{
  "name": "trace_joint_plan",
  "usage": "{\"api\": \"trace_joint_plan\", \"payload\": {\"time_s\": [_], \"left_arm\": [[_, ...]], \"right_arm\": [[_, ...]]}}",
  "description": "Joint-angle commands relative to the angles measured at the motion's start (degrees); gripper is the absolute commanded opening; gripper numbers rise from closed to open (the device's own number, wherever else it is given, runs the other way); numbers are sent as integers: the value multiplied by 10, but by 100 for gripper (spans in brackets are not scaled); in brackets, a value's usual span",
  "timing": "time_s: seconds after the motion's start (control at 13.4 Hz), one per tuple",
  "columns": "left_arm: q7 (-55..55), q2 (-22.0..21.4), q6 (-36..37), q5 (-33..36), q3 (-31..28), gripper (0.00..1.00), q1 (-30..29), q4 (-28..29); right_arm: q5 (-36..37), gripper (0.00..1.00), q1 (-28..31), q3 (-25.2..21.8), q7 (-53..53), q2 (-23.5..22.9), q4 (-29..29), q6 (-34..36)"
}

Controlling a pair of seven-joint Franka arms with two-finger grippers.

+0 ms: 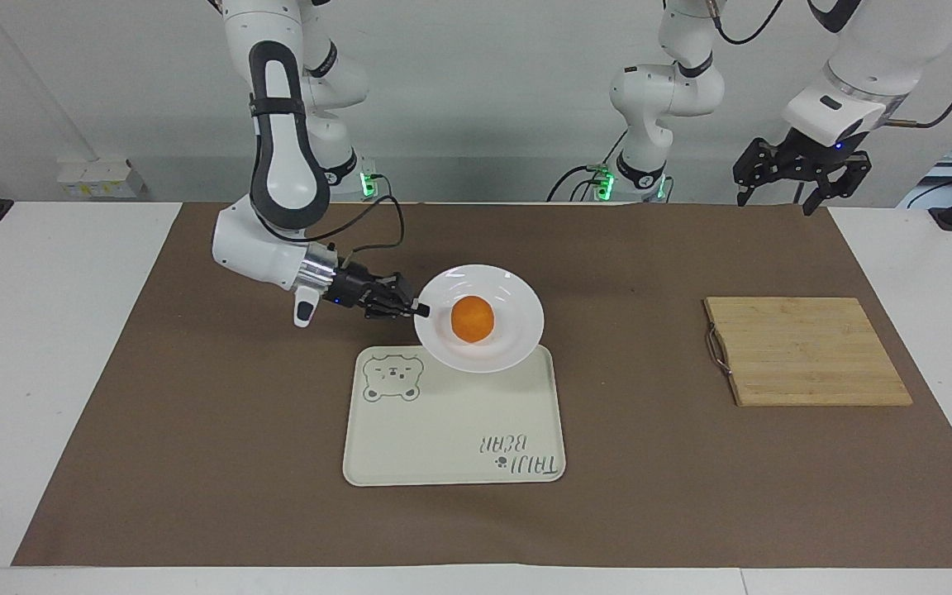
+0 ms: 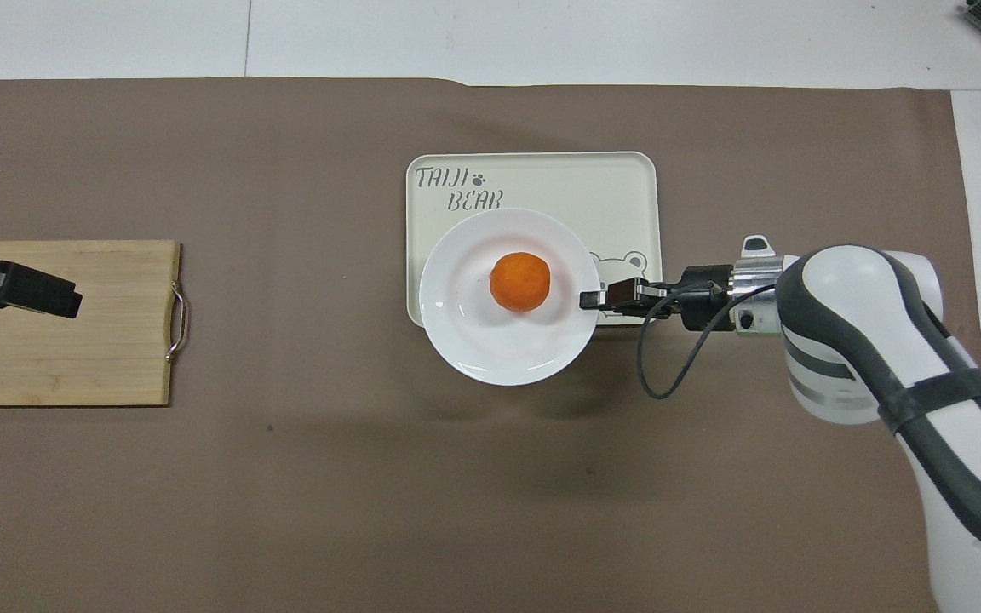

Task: Place orange and plate with both arms
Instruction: 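Slide the plate with the right gripper onto the cream tray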

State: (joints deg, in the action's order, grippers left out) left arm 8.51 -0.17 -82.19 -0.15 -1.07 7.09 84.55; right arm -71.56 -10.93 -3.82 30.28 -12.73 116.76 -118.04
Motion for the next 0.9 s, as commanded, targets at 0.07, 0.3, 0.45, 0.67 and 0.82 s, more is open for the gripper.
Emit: {"api": "trace_joint_plan", "payload": {"time_s": [0.07,0.3,0.45,0.67,0.82], "left_arm": [[3,-13,-3,7,1,100,1,14],[2,-13,-3,7,1,100,1,13],[2,-13,-3,7,1,100,1,14],[2,-13,-3,7,1,100,1,14],[2,-13,-3,7,1,100,1,14]], "right_arm": [[14,0,26,3,-17,-77,-105,37],[8,0,34,3,-29,-124,-161,35],[10,0,35,3,-35,-149,-184,34],[12,0,33,6,-35,-187,-212,27],[19,0,27,6,-35,-193,-213,28]]}}
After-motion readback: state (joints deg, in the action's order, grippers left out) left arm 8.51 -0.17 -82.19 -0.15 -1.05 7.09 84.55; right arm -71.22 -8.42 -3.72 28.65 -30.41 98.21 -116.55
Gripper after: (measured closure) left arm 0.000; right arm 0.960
